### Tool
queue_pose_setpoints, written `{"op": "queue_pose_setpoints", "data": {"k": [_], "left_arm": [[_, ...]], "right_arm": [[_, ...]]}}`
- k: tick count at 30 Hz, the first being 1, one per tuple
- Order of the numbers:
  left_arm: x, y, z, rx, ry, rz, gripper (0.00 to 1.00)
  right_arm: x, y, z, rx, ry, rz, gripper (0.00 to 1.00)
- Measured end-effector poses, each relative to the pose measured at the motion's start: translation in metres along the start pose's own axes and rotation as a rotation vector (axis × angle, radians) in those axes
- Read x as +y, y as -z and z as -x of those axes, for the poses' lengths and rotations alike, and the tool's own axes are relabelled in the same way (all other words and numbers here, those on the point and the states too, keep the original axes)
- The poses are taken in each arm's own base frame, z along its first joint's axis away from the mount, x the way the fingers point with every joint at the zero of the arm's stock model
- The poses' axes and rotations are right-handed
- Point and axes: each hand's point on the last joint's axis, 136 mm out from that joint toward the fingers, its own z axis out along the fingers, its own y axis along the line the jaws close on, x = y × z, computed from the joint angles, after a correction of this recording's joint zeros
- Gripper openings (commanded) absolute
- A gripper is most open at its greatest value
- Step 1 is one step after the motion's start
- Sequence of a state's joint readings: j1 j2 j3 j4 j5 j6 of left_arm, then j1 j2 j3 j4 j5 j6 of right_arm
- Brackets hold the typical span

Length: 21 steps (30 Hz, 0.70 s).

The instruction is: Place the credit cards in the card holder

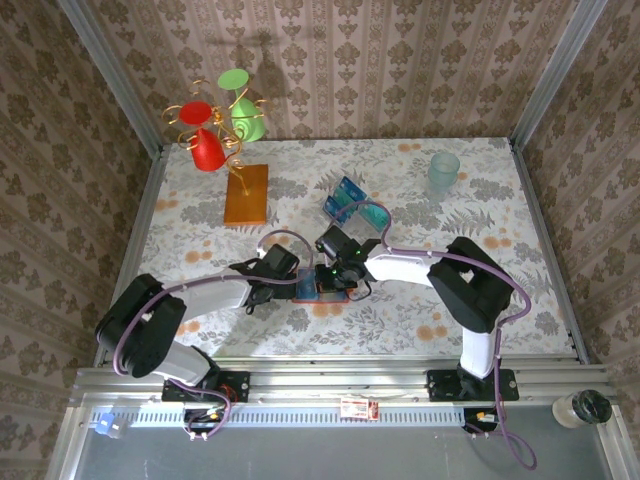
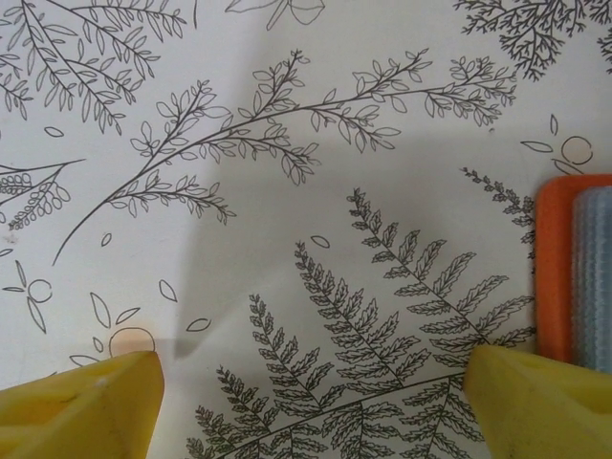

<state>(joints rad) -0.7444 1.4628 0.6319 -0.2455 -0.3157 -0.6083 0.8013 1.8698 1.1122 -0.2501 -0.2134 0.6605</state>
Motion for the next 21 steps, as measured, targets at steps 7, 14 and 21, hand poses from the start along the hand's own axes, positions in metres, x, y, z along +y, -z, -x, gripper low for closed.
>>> {"op": "queue_pose_setpoints", "data": {"k": [7, 14, 21], "left_arm": [[-0.0026, -0.0014, 0.0015, -0.002, 0.0, -0.005, 0.85], [-0.0041, -0.0017, 0.0016, -0.007, -0.005, -0.004, 0.85], [-0.0041, -0.0012, 0.002, -0.013, -0.01, 0.002, 0.85]], "right_arm": [[0.0031, -0.002, 0.0025, 0.007, 0.004, 0.0, 0.0], [0.0047, -0.0054, 0.0035, 0.016, 0.004, -0.006, 0.0], [0.0047, -0.0068, 0.0029, 0.021, 0.003, -0.007, 0.0]]}}
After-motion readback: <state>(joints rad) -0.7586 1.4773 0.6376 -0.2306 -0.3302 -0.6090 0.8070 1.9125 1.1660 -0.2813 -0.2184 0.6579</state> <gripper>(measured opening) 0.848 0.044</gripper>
